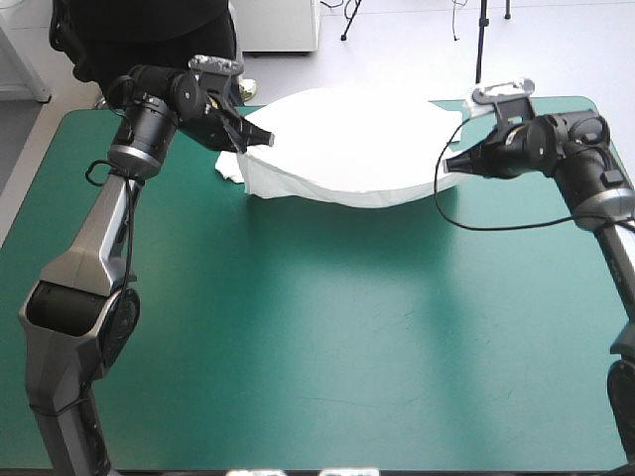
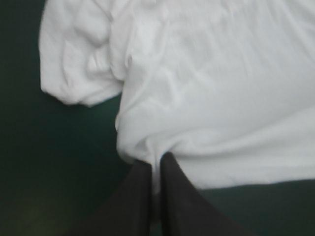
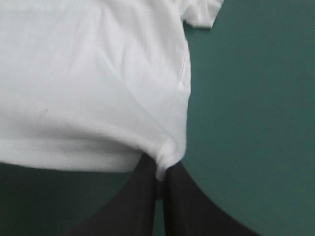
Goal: Fold the cloth
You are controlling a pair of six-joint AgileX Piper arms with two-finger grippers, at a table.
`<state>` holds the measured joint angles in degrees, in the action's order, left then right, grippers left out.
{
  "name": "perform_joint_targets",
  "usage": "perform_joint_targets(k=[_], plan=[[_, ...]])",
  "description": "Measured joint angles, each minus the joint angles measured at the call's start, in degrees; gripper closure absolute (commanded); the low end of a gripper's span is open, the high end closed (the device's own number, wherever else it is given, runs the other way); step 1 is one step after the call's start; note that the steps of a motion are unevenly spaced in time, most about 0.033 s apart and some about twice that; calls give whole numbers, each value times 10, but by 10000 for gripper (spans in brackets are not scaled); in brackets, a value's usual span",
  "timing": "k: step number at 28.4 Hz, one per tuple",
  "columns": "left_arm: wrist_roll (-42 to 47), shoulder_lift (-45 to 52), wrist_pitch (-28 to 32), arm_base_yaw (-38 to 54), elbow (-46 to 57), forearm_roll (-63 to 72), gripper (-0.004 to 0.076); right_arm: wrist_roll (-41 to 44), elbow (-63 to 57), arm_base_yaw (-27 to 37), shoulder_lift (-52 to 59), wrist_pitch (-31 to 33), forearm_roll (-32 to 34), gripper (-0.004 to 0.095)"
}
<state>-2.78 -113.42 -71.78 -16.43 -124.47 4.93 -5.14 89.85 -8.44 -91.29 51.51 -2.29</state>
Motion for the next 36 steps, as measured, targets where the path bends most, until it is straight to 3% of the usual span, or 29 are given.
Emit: perform_joint_targets(k=[4,13,23,29,36], plan=[[7,92,3,-1,213,26,733,-2,-139,0,78,6,-7,925],[7,265,11,-21,506,49,733,0,-271,0,144,67,-48,925],[10,413,39,-22,713,62,733,0,-375,-15,192,136,-91,924],[12,472,45,-22,784,87,733,23,-447,-68,226,169,-100,925],[21,526,47,-22,844,103,733,44,-520,-82,294,174,-107,925]])
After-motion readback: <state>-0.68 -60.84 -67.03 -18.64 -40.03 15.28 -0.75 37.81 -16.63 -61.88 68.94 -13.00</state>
